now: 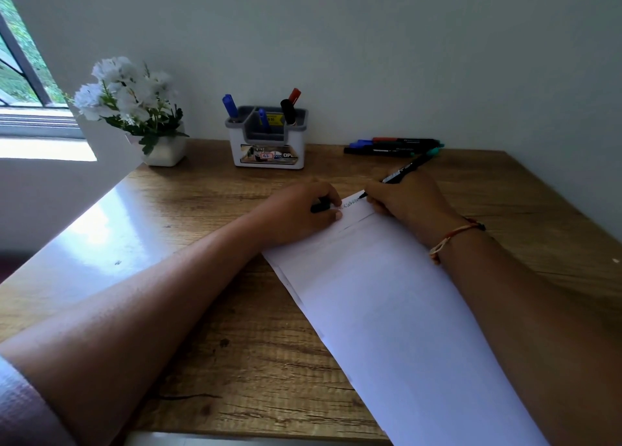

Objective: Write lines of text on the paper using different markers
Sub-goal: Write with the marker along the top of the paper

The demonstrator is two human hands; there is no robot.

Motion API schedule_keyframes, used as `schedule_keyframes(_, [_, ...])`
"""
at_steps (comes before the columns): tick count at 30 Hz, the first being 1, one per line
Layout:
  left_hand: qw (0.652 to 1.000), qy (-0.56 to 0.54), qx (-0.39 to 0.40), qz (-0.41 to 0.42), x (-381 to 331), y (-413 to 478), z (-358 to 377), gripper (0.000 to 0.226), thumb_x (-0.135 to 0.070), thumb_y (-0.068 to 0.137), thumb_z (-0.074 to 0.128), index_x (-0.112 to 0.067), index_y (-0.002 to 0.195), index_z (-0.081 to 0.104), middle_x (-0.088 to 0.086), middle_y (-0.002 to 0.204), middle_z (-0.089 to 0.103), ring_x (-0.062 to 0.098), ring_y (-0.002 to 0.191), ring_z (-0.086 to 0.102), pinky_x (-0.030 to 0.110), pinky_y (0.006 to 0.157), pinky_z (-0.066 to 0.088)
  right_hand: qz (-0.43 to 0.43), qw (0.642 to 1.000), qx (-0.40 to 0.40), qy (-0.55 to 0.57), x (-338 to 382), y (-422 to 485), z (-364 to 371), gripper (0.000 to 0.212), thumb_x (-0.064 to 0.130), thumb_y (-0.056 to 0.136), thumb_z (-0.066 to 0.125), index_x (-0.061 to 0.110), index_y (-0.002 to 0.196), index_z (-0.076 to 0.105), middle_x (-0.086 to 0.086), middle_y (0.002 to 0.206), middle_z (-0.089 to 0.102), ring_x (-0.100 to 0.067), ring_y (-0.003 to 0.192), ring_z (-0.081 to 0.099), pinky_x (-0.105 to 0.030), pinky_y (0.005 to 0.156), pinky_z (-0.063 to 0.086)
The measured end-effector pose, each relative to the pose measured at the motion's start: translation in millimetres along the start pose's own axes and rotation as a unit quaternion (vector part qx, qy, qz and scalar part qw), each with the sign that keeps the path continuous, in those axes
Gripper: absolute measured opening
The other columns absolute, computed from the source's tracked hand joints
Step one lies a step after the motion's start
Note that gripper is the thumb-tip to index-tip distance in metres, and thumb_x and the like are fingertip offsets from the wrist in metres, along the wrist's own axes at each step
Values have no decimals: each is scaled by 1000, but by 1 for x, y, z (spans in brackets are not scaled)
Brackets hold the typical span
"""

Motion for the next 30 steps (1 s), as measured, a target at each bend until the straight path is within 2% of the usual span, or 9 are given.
schedule_keyframes(3, [1000, -1, -3, 1, 1, 0, 1, 27, -42, 94, 60, -32, 120, 62, -8, 120, 61, 9, 104, 58, 34, 93, 52, 6, 1000, 1, 5, -1, 0, 1, 19, 24, 86, 67, 12, 71, 68, 1, 62, 66, -4, 45, 56, -14, 46, 43])
schedule_keyframes(7, [1000, -2, -3, 2, 3, 0, 1, 28, -43, 94, 60, -33, 120, 62, -9, 120, 61, 9, 103, 58, 31, 91, 52, 4, 1000, -1, 30, -4, 2, 2, 16, 22, 86, 67, 12, 74, 68, 1, 63, 66, -1, 41, 55, -12, 42, 41])
schedule_keyframes(10, [1000, 1, -5, 8, 2, 1, 1, 27, -43, 94, 60, -33, 119, 62, -10, 118, 61, 7, 102, 57, 27, 88, 50, 12, 999, -6, 50, -6, 4, 2, 15, 23, 87, 69, 9, 81, 72, -2, 73, 71, -7, 50, 59, -18, 51, 49])
schedule_keyframes(14, [1000, 2, -13, 7, 3, 1, 0, 27, -43, 94, 60, -33, 119, 63, -11, 118, 61, 6, 100, 57, 19, 80, 45, 17, 999, -9, 30, -8, 6, 2, 17, 24, 85, 68, 8, 82, 73, -1, 67, 70, -1, 42, 57, -14, 44, 45])
schedule_keyframes(18, [1000, 2, -10, 11, 2, 1, 0, 27, -42, 94, 60, -33, 119, 63, -10, 119, 61, 8, 102, 57, 24, 85, 48, 6, 1000, -6, 3, -6, 7, 1, 21, 27, 85, 67, 9, 74, 69, -6, 71, 71, -12, 55, 60, -26, 60, 52])
schedule_keyframes(22, [1000, -1, -12, 14, 2, 1, 0, 26, -42, 94, 61, -33, 119, 63, -9, 118, 61, 7, 102, 58, 26, 87, 50, -6, 1000, -7, -4, -6, 8, 2, 20, 27, 85, 67, 10, 74, 70, -1, 65, 69, -7, 48, 58, -20, 50, 47])
schedule_keyframes(25, [1000, 2, -13, 16, 2, 2, 0, 26, -41, 94, 61, -33, 119, 63, -9, 118, 61, 7, 101, 57, 25, 87, 50, 15, 999, -28, 24, -12, 12, 0, 22, 24, 85, 68, 2, 91, 71, -7, 83, 74, -8, 51, 62, -21, 53, 52])
schedule_keyframes(27, [1000, -1, -13, 16, 2, 2, 0, 26, -41, 94, 61, -33, 118, 63, -9, 119, 61, 6, 101, 58, 26, 88, 51, 24, 999, -27, 34, -15, 14, 1, 24, 24, 85, 69, 1, 92, 71, -8, 87, 75, -8, 51, 63, -21, 53, 53])
schedule_keyframes(30, [1000, -3, -11, 10, 1, 1, -1, 26, -41, 94, 61, -34, 119, 62, -10, 119, 61, 7, 102, 58, 26, 88, 51, 26, 998, -37, 45, -16, 14, 0, 24, 25, 83, 67, 3, 90, 73, -5, 80, 76, -2, 42, 61, -15, 45, 49])
Point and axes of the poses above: each hand's wrist, its own y-axis towards the middle knuckle, its own z-axis out of the palm, x = y × z, the point moved 8 cm from there along y, towards the middle knuckle
